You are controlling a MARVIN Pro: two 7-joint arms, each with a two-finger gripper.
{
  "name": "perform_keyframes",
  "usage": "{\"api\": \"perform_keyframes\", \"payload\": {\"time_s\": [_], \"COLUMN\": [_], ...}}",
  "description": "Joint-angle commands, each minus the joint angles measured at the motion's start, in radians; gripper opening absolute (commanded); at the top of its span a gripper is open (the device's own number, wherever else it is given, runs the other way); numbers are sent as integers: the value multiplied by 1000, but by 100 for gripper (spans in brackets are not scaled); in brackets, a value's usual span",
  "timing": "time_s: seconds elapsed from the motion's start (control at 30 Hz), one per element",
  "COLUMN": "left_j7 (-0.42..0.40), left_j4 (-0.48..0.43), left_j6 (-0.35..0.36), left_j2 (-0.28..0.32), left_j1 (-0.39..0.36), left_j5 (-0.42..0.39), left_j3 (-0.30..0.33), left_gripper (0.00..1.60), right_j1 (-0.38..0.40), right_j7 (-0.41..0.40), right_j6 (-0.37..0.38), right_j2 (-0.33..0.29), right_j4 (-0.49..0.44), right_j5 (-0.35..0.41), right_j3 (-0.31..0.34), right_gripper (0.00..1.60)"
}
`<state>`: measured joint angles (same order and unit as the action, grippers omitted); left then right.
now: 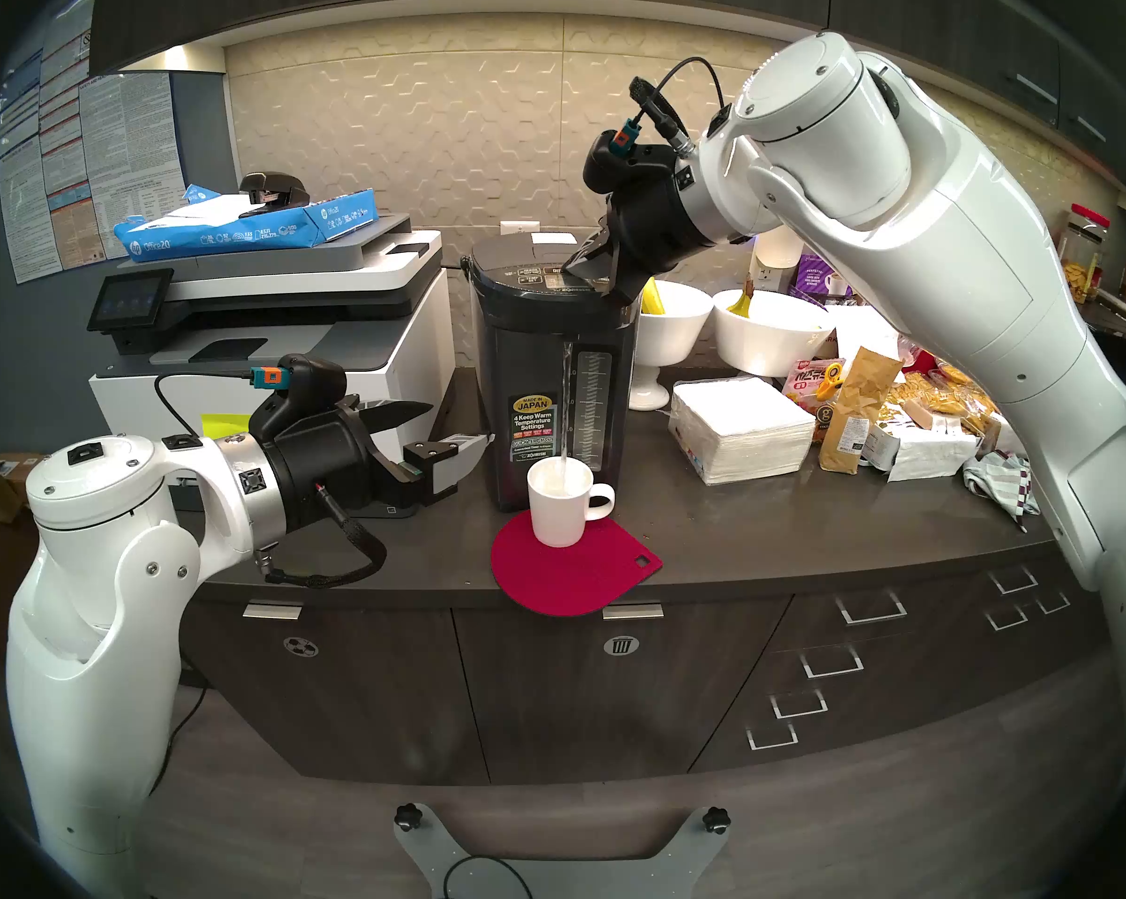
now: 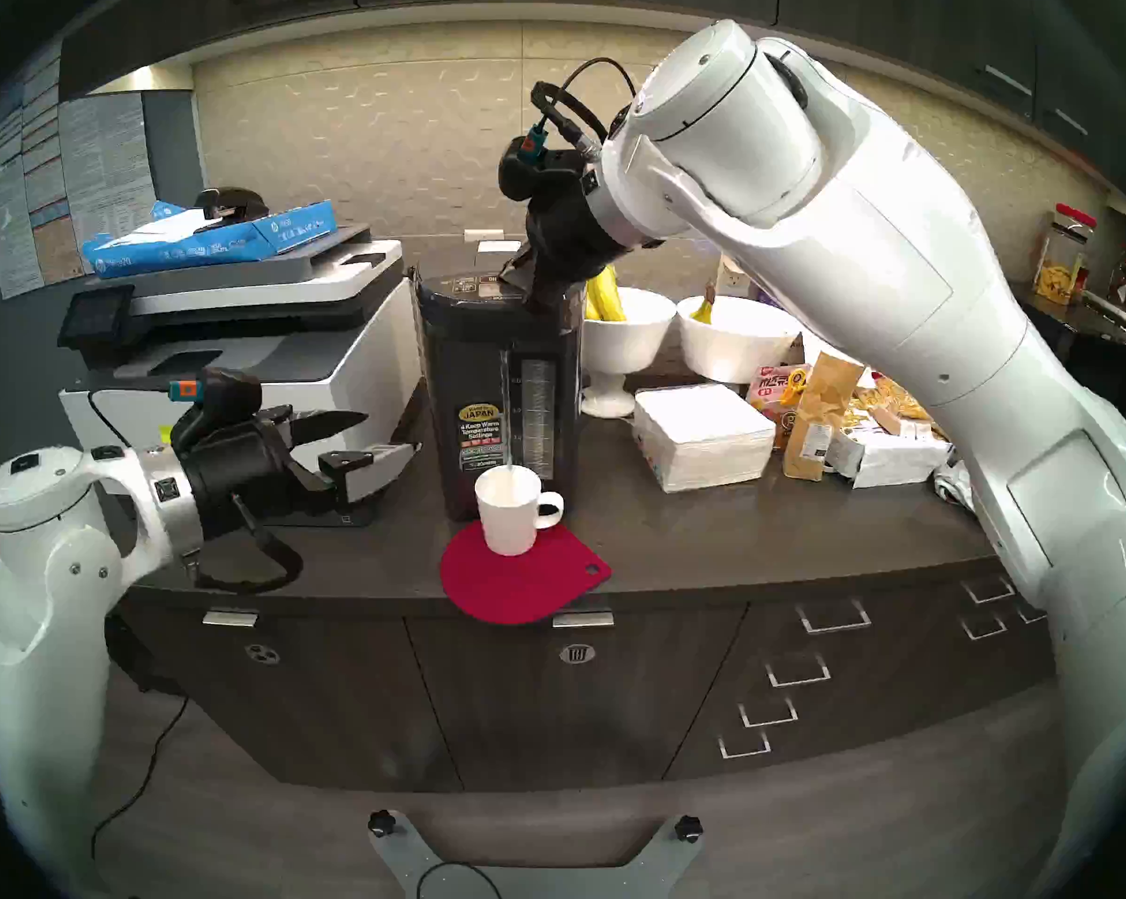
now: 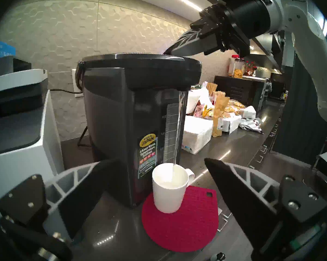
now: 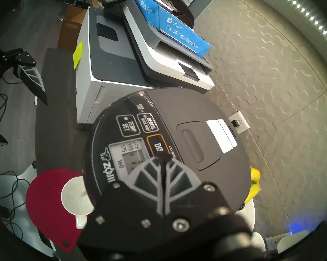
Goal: Press the water dispenser button and fill the cup
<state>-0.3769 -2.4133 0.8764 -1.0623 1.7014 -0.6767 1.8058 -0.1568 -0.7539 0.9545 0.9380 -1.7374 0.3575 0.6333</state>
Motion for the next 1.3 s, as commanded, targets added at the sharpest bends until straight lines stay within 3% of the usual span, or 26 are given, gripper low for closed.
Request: {"api": "perform_keyframes", "payload": {"time_s": [0.0,1.27], "left_j7": [1,1], "left_j4": [-14,-14], "left_j6": [-1,-1], "left_j2": [-2,-2], "left_j1": [-1,-1], "left_j5": [0,0], "left_j3": [1,1], "left_gripper": [160,160], "right_j1": [-36,-36], "right_j7": [3,4], "right_j6": [5,5], "right_j2": [6,4], "right_j4": [14,25], "right_j5": [-1,-14], "right_j3": [-29,-23], "right_gripper": [0,0]}}
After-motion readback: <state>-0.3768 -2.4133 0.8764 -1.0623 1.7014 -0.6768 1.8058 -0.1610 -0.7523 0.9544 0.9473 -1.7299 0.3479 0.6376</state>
